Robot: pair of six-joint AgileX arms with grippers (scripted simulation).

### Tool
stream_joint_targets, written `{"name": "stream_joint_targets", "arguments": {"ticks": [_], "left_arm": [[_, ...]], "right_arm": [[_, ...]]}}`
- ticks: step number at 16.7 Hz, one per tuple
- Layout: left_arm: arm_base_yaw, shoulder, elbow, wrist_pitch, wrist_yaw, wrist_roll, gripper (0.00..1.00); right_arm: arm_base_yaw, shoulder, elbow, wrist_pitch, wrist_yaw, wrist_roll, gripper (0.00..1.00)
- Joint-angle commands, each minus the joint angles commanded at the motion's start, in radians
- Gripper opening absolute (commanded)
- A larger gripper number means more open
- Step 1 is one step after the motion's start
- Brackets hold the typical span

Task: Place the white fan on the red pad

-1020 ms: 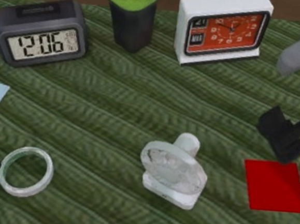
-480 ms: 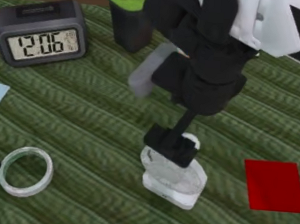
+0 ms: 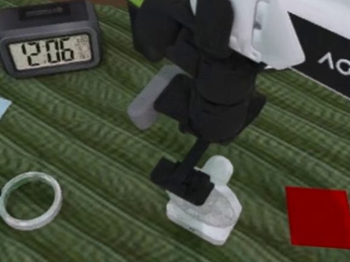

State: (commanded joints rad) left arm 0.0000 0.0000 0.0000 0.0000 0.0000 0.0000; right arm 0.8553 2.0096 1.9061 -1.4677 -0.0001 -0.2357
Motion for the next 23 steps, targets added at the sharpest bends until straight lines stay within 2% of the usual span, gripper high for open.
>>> {"name": "stream_joint_targets", "arguments": {"ticks": [3, 9, 14, 23], "left_arm": [[0.000, 0.000, 0.000, 0.000, 0.000, 0.000, 1.00], [0.000, 0.000, 0.000, 0.000, 0.000, 0.000, 1.00], [0.000, 0.000, 0.000, 0.000, 0.000, 0.000, 1.00], [0.000, 0.000, 0.000, 0.000, 0.000, 0.000, 1.00]], "right_arm": [[-0.002, -0.003, -0.020, 0.019, 0.000, -0.001, 1.00], [0.002, -0.008, -0.195, 0.187, 0.000, 0.002, 1.00], [0.002, -0.008, -0.209, 0.201, 0.000, 0.002, 1.00], [0.002, -0.008, -0.209, 0.201, 0.000, 0.002, 0.32]]}}
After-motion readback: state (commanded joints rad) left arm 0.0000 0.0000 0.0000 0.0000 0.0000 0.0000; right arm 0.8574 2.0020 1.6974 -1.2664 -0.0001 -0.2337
